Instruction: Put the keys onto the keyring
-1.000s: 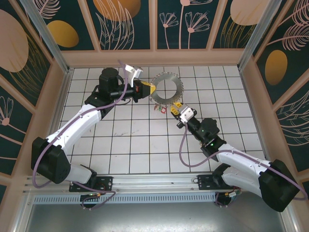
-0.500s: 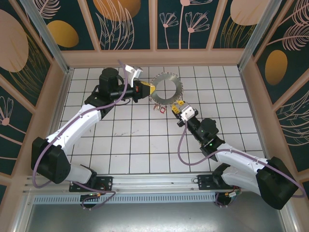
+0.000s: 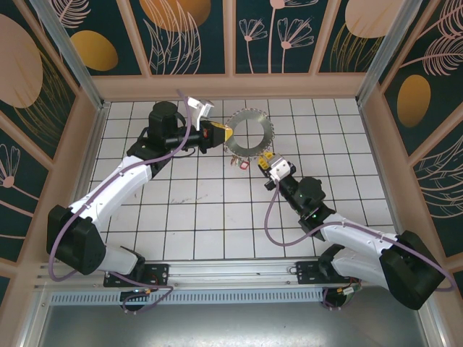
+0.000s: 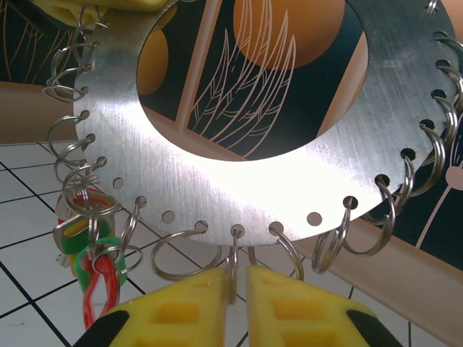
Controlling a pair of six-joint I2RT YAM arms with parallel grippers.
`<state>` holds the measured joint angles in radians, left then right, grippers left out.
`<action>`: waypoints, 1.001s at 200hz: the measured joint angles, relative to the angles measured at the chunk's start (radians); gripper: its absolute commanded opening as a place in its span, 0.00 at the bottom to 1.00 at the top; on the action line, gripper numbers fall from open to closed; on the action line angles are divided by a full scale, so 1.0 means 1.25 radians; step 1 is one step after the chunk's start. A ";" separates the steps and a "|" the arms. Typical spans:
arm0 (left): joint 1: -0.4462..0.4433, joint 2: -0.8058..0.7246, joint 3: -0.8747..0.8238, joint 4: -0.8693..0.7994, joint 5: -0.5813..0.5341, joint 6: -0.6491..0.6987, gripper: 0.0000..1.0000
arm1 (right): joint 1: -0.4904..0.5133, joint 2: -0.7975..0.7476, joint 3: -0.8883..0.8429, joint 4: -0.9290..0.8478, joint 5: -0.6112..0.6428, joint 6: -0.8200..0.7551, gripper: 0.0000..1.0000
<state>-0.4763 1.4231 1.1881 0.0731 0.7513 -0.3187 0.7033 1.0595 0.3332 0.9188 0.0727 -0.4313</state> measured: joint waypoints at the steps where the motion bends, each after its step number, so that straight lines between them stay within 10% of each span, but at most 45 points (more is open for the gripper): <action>1: 0.000 0.000 0.000 0.000 0.000 0.000 0.00 | 0.000 0.000 0.000 0.000 0.000 0.000 0.14; 200: 0.000 0.000 0.000 0.000 -0.002 -0.014 0.00 | -0.013 0.043 -0.002 0.070 -0.014 0.018 0.00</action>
<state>-0.4763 1.4231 1.1881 0.0734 0.7494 -0.3363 0.6872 1.1137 0.3309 1.0065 0.0551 -0.4091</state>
